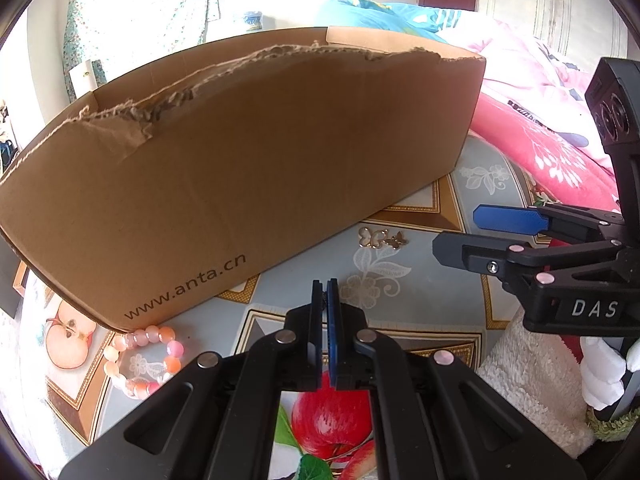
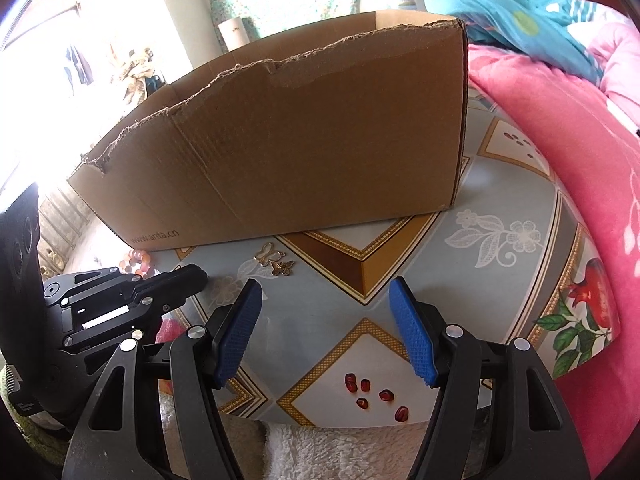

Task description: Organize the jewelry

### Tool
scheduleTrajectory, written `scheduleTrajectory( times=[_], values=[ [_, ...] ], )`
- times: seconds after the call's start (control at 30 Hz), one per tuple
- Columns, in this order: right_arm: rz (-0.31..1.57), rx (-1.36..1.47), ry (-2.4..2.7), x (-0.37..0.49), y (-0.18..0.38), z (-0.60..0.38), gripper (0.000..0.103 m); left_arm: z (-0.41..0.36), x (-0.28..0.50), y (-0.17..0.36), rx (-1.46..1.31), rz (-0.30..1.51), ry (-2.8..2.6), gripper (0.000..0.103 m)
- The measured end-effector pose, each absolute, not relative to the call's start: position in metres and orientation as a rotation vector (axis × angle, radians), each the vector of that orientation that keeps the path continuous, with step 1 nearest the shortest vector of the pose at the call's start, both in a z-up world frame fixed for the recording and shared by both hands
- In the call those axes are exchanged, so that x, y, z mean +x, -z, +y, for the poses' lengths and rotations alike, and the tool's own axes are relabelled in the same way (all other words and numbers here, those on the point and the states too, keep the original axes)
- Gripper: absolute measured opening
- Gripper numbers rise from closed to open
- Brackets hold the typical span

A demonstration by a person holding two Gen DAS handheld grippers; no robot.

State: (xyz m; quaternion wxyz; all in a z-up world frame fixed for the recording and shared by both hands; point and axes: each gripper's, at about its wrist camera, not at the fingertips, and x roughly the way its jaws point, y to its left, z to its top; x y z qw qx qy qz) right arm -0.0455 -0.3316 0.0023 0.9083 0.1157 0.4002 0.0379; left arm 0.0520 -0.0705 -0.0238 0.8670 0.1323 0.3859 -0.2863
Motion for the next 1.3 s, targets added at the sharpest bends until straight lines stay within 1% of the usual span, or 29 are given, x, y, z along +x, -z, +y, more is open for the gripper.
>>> scheduleTrajectory(
  times=[0.73, 0.97, 1.0, 1.13, 1.3],
  values=[
    [0.795, 0.216, -0.077, -0.053, -0.007, -0.335, 0.062, -0.07, 0.05, 0.024, 0.275, 0.8, 0.592, 0.001],
    [0.806, 0.202, -0.08, -0.048, -0.003, -0.335, 0.056, -0.068, 0.049, 0.024, 0.272, 0.798, 0.589, 0.001],
    [0.81, 0.198, -0.083, -0.047, -0.002, -0.334, 0.054, -0.067, 0.049, 0.024, 0.269, 0.798, 0.587, 0.001],
    [0.813, 0.177, -0.098, -0.044, -0.002, -0.33, 0.051, -0.066, 0.049, 0.024, 0.262, 0.802, 0.583, 0.002],
    [0.825, 0.145, -0.123, -0.034, 0.0, -0.319, 0.044, -0.066, 0.05, 0.024, 0.255, 0.808, 0.577, 0.002]
  ],
)
